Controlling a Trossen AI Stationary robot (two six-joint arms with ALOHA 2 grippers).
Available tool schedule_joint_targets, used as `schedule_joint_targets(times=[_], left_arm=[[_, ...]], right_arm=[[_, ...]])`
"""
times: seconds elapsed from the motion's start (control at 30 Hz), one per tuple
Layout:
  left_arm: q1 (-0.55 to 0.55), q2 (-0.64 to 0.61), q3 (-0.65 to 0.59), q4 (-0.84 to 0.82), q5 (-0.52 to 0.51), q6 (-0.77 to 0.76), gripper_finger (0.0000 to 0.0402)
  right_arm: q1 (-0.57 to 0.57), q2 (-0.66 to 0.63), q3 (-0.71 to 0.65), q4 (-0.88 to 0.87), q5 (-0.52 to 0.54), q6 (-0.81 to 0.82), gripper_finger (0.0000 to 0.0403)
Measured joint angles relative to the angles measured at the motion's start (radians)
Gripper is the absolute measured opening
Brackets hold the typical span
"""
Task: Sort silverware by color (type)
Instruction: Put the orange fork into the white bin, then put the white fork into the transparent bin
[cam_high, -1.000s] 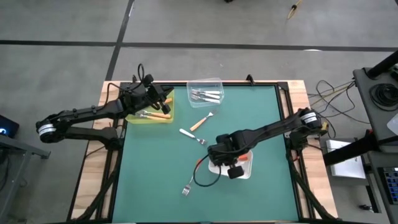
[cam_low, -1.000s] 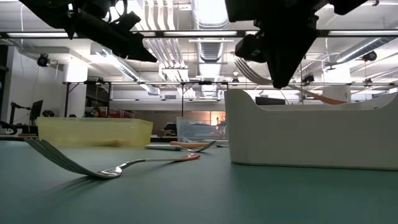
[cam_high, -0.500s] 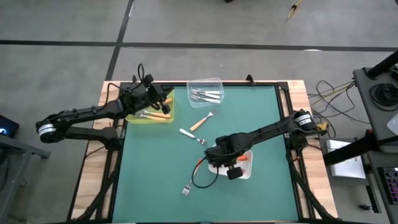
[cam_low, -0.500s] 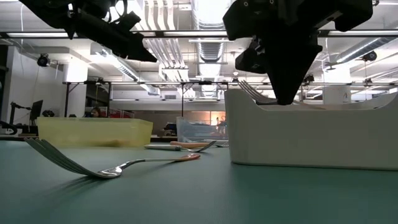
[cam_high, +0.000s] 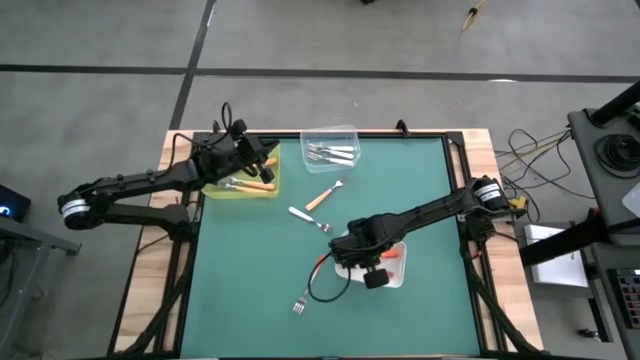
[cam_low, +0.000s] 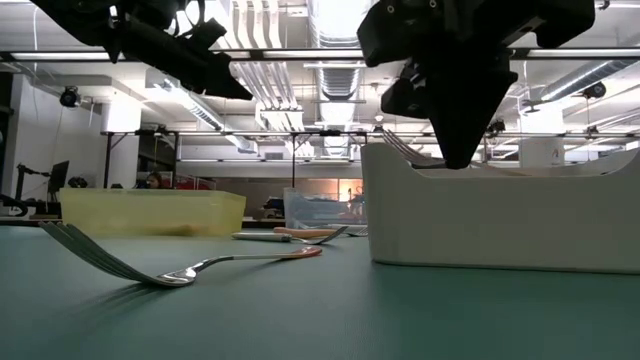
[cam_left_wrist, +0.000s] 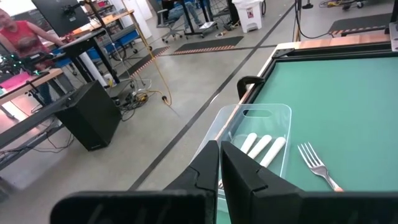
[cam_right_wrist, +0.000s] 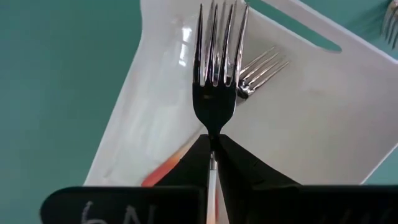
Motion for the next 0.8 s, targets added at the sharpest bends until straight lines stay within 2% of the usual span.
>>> schedule_joint_targets(times=[0.53,0.67,0.8], left_arm=[[0.0,0.0,0.0,0.0,0.0,0.0,0.0],[0.0,0.0,0.0,0.0,0.0,-0.011,0.0],[0.0,0.0,0.0,0.0,0.0,-0.025,0.0]], right_arm=[[0.0,-0.006,-0.001,-0.001,0.0,0.0,0.0086],[-0.002,-0.031,0.004,-0.004,0.016,-0.005,0.0089],[-0.006,-0.07,0.012,0.0,0.099,-0.007,0.0075]])
